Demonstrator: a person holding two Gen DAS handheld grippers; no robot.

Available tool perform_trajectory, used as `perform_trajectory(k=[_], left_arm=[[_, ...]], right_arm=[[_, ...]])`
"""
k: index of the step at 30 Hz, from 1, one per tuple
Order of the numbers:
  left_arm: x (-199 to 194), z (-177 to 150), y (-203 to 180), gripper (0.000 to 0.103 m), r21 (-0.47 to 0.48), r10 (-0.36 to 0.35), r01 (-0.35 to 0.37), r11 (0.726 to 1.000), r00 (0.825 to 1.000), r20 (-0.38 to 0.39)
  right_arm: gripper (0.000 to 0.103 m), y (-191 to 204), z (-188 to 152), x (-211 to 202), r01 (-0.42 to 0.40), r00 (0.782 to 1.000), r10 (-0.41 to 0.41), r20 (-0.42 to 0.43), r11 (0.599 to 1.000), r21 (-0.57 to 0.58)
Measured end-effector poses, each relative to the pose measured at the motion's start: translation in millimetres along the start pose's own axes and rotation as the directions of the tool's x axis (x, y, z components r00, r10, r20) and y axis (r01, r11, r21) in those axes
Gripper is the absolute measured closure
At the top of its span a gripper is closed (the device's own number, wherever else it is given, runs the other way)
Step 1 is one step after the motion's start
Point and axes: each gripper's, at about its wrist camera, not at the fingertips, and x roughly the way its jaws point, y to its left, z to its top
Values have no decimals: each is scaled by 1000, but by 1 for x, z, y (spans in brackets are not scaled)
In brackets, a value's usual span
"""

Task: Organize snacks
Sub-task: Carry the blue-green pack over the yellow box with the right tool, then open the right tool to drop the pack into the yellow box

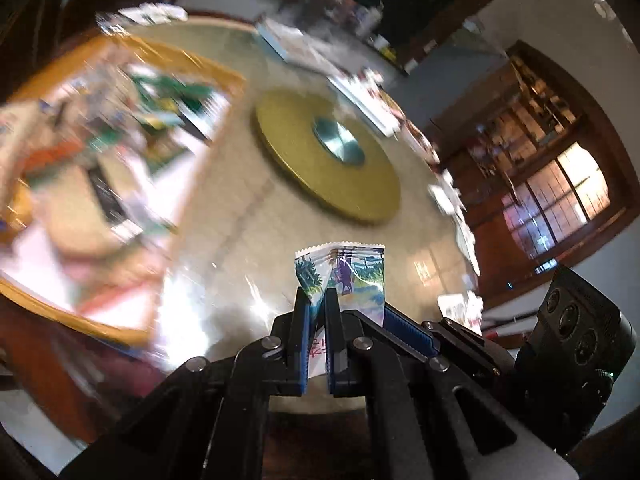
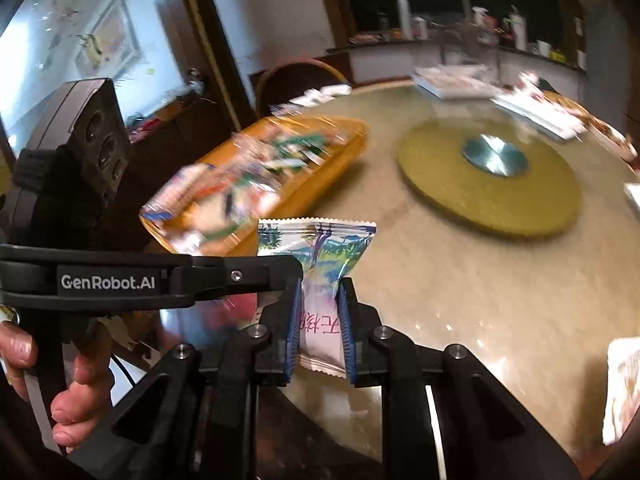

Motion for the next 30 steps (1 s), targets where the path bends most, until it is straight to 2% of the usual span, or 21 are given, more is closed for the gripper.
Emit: perform_trajectory(k=[3, 9, 14, 20, 23, 25, 26, 27, 28, 29, 30], left_arm=[[-18, 17, 21, 100, -31, 34, -32, 999, 998, 59], [-31, 58, 59, 100, -90, 100, -90, 992, 988, 114], [-18, 88, 86, 100, -107, 108, -95, 990, 987, 122], [0, 94, 103, 99, -104, 154, -142, 984, 982, 109], [4, 92, 104, 81, -94, 226, -217, 972, 969, 99], [-2, 89, 103, 57, -93, 259, -249, 964, 959, 112], [-9, 86, 101, 51, -86, 269, -259, 962, 954, 136], [-19, 79, 94, 35, -75, 292, -283, 956, 941, 172], [-26, 75, 89, 19, -66, 310, -303, 951, 930, 197], [-34, 68, 82, 17, -51, 330, -327, 944, 915, 231], [-43, 60, 73, 17, -28, 355, -362, 932, 895, 270]], right_arm=[[83, 17, 21, 19, -42, 999, 43, 13, 998, -42], [83, 40, 63, 69, -115, 993, 115, -3, 991, -61], [83, 40, 89, 110, -114, 993, 113, -27, 993, -16], [80, 28, 94, 146, -93, 992, 98, -85, 994, 53], [80, 23, 93, 151, -88, 991, 94, -94, 994, 68], [74, 21, 91, 148, -78, 991, 86, -99, 993, 84], [66, 19, 90, 143, -75, 992, 84, -90, 993, 94], [56, 19, 87, 134, -74, 994, 81, -71, 992, 99], [50, 19, 84, 124, -68, 996, 74, -53, 992, 104], [40, 19, 78, 112, -63, 997, 67, -34, 991, 115], [34, 21, 74, 104, -65, 997, 68, -27, 991, 116]])
